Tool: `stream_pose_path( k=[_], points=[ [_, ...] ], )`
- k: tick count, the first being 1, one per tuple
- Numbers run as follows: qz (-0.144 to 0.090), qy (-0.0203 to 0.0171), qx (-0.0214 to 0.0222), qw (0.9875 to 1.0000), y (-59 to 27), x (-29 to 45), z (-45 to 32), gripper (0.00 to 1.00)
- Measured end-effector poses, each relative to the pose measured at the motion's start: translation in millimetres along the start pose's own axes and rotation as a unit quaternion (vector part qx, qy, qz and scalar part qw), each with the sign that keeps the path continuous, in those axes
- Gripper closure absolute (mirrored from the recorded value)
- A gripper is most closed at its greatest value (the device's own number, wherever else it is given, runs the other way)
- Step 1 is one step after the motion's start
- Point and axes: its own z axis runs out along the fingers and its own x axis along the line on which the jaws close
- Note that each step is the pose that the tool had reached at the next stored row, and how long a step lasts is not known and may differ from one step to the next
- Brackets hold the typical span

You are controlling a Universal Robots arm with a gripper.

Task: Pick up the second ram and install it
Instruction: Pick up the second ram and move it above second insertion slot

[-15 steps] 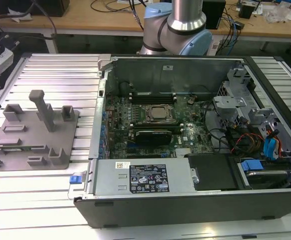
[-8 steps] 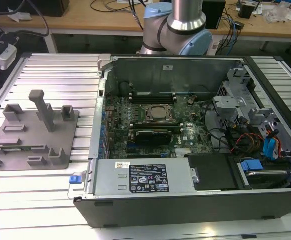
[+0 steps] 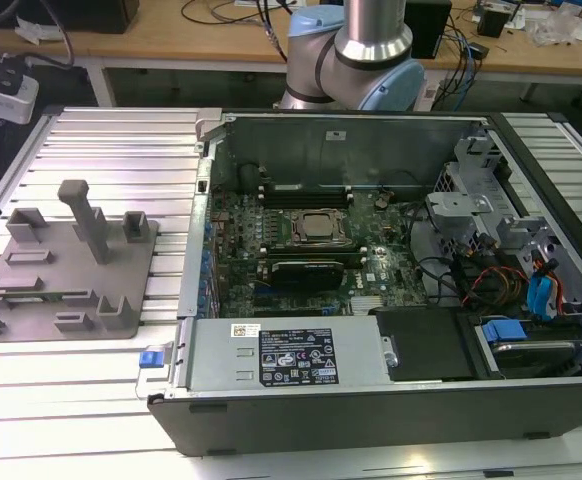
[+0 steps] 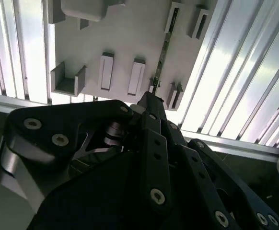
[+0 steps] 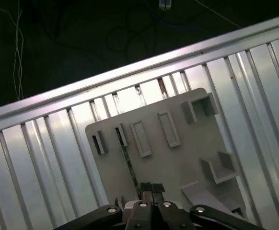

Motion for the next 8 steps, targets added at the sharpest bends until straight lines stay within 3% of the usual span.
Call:
stream_pose_path(
  k=[3, 4, 8],
  points=[
    [-0.038, 0.0018, -0.0002, 0.9993, 0.0, 0.0, 0.5, 0.92],
    [-0.056, 0.0025, -0.0003, 0.9984, -0.1, -0.1, 0.9, 0.92],
    [-0.058, 0.0026, -0.0003, 0.9983, -0.3, 0.0, 3.1, 0.92]
  ],
)
